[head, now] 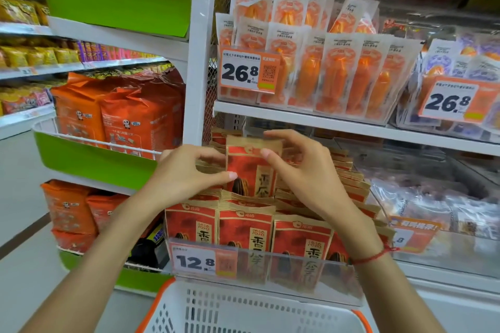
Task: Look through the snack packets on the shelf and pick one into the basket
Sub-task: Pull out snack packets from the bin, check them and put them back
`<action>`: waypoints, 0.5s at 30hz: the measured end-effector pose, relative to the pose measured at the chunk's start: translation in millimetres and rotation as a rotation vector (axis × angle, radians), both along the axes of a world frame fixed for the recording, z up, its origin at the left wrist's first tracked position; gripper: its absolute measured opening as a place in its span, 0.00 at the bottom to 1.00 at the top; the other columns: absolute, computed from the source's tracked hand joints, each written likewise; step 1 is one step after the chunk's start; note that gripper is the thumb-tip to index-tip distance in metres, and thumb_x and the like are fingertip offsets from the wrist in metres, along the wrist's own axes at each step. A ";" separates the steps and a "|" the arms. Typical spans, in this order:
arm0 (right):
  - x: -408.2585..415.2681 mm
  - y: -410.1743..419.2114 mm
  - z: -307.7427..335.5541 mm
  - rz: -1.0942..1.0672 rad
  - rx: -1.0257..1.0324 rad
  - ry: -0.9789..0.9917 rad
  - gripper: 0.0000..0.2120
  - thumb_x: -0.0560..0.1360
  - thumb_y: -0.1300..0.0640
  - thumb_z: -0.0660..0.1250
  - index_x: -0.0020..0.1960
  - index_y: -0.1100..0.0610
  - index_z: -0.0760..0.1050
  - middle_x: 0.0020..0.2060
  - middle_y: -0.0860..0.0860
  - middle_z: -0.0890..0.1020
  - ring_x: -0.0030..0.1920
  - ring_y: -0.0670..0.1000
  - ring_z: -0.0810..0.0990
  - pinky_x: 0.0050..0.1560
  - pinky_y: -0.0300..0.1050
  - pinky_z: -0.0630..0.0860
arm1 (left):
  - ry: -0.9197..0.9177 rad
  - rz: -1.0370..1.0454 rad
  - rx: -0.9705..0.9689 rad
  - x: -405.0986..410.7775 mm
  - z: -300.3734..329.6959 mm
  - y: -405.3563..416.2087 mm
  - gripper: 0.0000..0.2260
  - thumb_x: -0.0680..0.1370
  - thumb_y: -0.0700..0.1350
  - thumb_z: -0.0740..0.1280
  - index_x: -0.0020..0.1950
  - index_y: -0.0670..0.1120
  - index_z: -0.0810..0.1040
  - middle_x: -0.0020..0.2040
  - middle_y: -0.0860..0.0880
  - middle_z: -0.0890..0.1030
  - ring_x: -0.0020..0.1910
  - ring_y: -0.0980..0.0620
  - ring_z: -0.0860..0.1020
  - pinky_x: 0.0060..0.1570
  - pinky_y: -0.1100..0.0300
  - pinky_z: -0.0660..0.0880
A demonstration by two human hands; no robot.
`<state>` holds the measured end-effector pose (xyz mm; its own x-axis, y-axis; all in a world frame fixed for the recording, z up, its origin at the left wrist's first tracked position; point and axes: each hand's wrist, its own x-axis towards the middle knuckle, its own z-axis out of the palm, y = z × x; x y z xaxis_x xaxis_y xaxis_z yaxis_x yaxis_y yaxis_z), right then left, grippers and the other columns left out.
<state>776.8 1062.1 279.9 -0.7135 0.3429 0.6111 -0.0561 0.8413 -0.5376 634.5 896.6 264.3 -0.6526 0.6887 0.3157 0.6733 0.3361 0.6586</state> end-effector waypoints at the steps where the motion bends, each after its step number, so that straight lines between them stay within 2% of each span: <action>1: -0.2 -0.9 -0.2 -0.016 -0.006 0.031 0.10 0.75 0.50 0.70 0.56 0.46 0.79 0.42 0.41 0.83 0.44 0.40 0.80 0.48 0.42 0.78 | 0.039 -0.003 -0.035 2.2 -0.3 1.6 0.13 0.60 0.72 0.67 0.39 0.68 0.76 0.49 0.66 0.80 0.65 0.54 0.74 0.70 0.46 0.63; 4: -1.3 2.1 -3.4 -0.054 0.029 -0.046 0.03 0.74 0.54 0.72 0.48 0.48 0.82 0.37 0.42 0.83 0.41 0.41 0.81 0.45 0.45 0.80 | 0.104 -0.012 -0.012 3.8 2.1 3.9 0.15 0.65 0.71 0.64 0.45 0.66 0.79 0.54 0.63 0.82 0.63 0.58 0.75 0.71 0.49 0.62; 6: -1.9 4.8 -7.4 -0.055 0.065 -0.134 0.03 0.73 0.54 0.73 0.46 0.47 0.83 0.37 0.43 0.84 0.40 0.41 0.81 0.45 0.47 0.81 | 0.113 -0.054 0.067 1.5 4.4 3.1 0.13 0.69 0.67 0.69 0.49 0.63 0.82 0.49 0.64 0.83 0.56 0.63 0.78 0.68 0.47 0.67; 8: -1.5 5.9 -8.4 -0.062 0.087 -0.161 0.03 0.73 0.52 0.73 0.47 0.47 0.84 0.37 0.42 0.84 0.40 0.40 0.81 0.45 0.46 0.81 | 0.150 -0.071 0.072 2.7 8.1 2.9 0.09 0.72 0.63 0.70 0.49 0.63 0.82 0.46 0.65 0.83 0.52 0.64 0.79 0.65 0.46 0.70; 11: 0.7 7.3 -5.5 -0.073 0.134 -0.200 0.04 0.74 0.49 0.72 0.48 0.46 0.84 0.39 0.42 0.84 0.41 0.40 0.80 0.44 0.45 0.80 | 0.262 -0.078 -0.049 11.8 12.9 5.1 0.11 0.75 0.62 0.64 0.54 0.64 0.81 0.51 0.65 0.81 0.58 0.60 0.76 0.67 0.49 0.66; 15: 1.6 8.5 -7.8 -0.082 0.164 -0.296 0.05 0.72 0.46 0.73 0.44 0.45 0.85 0.36 0.41 0.83 0.39 0.41 0.80 0.42 0.47 0.80 | 0.373 -0.112 -0.261 18.2 9.6 11.7 0.16 0.80 0.61 0.57 0.61 0.60 0.79 0.61 0.61 0.79 0.62 0.58 0.73 0.66 0.53 0.59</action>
